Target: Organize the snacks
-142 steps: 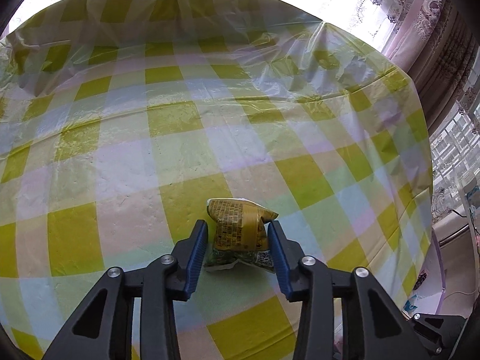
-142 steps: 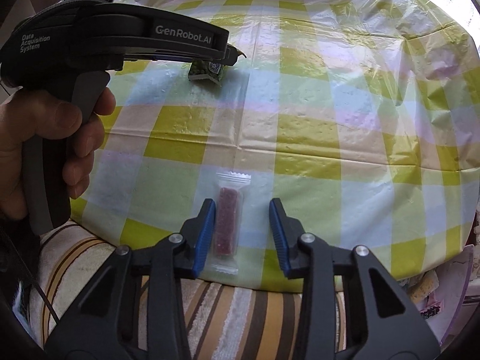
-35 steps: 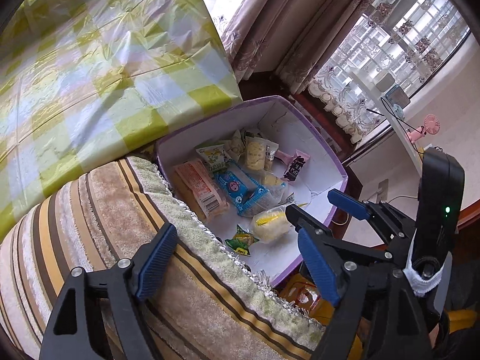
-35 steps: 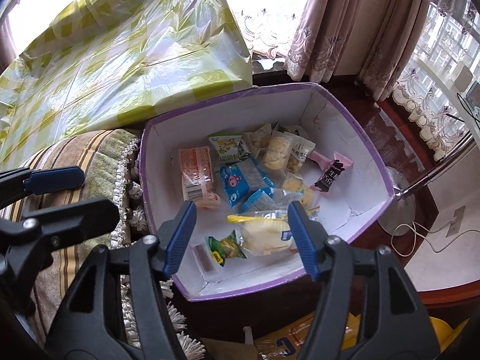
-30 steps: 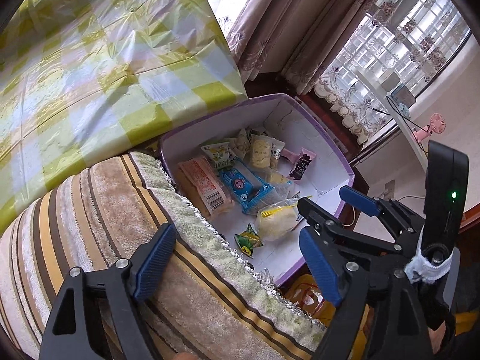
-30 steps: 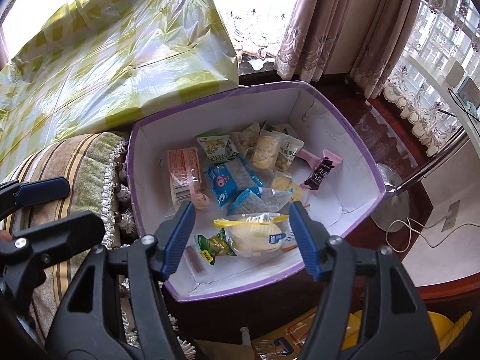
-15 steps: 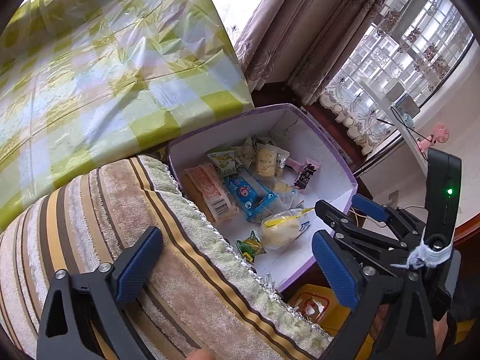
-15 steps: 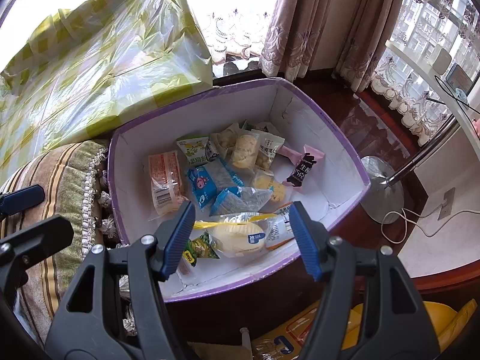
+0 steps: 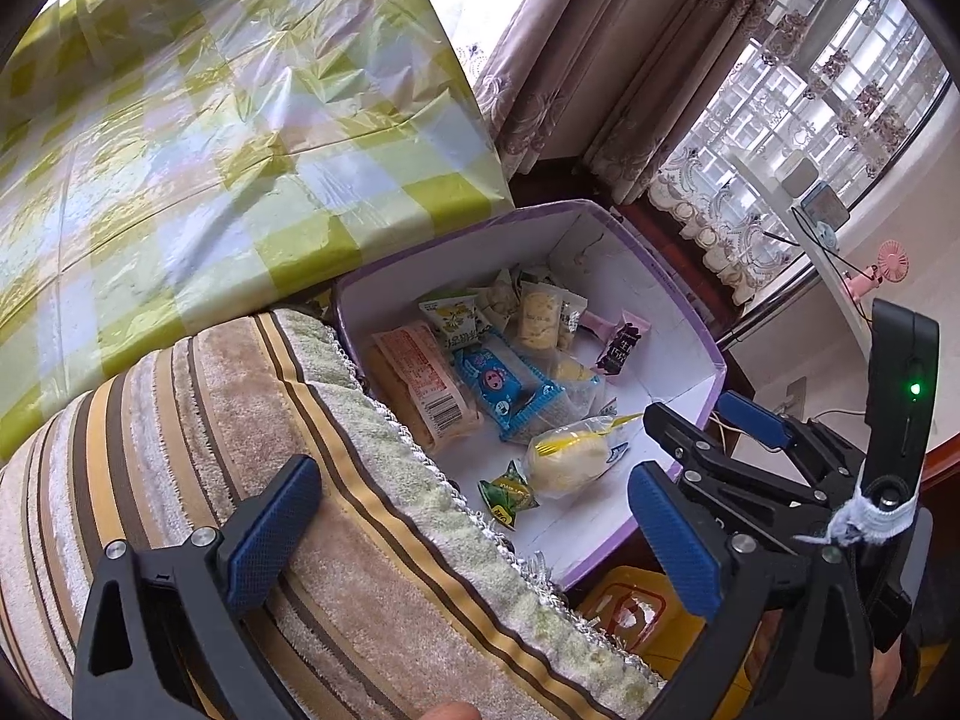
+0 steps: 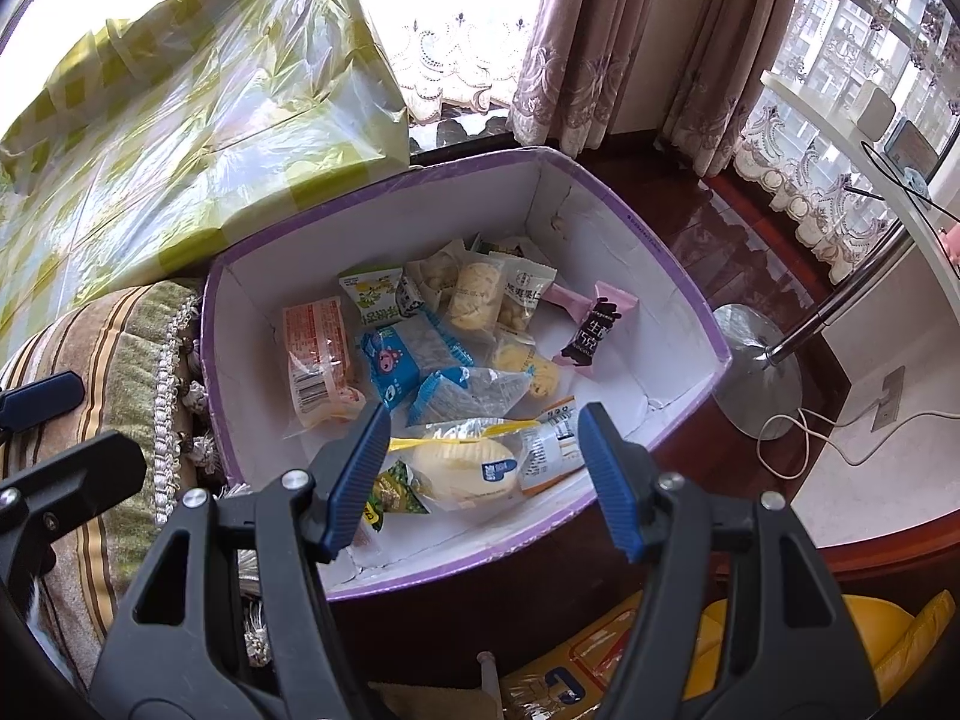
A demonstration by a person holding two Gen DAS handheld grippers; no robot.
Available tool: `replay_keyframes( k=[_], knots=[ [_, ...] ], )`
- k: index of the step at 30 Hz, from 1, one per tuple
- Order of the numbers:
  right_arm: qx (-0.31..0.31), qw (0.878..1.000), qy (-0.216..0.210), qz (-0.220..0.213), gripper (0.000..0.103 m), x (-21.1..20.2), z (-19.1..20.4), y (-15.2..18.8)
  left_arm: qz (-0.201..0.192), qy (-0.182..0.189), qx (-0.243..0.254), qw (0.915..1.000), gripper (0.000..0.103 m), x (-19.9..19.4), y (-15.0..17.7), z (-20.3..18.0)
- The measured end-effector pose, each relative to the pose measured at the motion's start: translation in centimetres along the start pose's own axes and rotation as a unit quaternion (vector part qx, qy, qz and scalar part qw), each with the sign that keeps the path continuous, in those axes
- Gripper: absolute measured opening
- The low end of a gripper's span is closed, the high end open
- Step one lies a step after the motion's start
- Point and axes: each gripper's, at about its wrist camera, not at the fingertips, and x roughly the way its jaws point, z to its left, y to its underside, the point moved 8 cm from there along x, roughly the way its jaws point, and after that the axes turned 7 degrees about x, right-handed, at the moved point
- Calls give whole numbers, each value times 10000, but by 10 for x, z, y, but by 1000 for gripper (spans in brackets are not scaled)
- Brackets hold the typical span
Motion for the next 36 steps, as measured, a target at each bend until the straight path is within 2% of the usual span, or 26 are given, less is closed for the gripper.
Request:
replay_keyframes(
  k=[36],
  knots=[
    [8,10000,-15,22,69,1,0,0,-44,43,-58,10000,103,-2,-1,2]
  ],
)
